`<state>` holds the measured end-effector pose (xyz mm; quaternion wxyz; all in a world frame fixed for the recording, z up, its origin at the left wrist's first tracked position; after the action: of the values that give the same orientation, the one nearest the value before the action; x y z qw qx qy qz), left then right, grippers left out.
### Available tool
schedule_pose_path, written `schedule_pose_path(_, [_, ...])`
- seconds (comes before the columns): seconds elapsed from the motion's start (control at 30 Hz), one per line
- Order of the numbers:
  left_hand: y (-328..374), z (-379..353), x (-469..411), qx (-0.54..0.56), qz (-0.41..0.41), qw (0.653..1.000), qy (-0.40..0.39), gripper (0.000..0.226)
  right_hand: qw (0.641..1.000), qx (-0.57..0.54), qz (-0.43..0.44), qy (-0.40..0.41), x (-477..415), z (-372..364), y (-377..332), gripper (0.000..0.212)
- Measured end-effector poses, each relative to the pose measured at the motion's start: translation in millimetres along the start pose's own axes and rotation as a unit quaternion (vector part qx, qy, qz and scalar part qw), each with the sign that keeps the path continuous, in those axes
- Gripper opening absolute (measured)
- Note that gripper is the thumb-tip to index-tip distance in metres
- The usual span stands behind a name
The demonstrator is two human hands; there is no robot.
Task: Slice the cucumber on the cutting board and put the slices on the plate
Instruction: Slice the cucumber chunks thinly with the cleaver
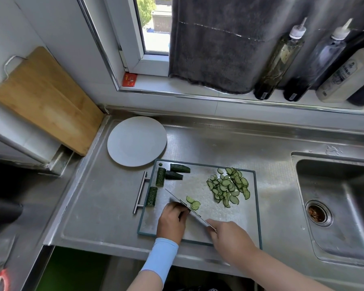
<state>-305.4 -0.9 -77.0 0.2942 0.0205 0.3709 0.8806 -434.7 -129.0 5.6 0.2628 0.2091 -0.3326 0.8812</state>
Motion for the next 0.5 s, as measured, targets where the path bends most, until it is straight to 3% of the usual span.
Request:
schedule_pose_path(0.23, [0.7, 0.4, 3.4, -0.001, -0.011, 1.000, -0.006, 0.022, 1.000, -0.008, -0.009, -0.019, -22.4, 5.7, -19.2, 0.034])
schedule_pose_path(0.5, [0.4, 2.6, 2.9, -0.005, 0.005, 1.000, -0.012, 0.022, 1.000, 0.019, 0.014, 0.003, -20.0, 0.3, -16.4, 0.018])
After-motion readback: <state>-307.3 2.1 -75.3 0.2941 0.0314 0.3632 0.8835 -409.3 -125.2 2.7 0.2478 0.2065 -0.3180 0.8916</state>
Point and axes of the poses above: each hand's wrist, its own x-axis away from the middle knuckle, its own z-axis out of the back of the hand, y = z × x, the point moved 2 cm from there along -x, towards the middle knuckle, and after that the axes turned 1 degree about -x, right-handed, at the moved point
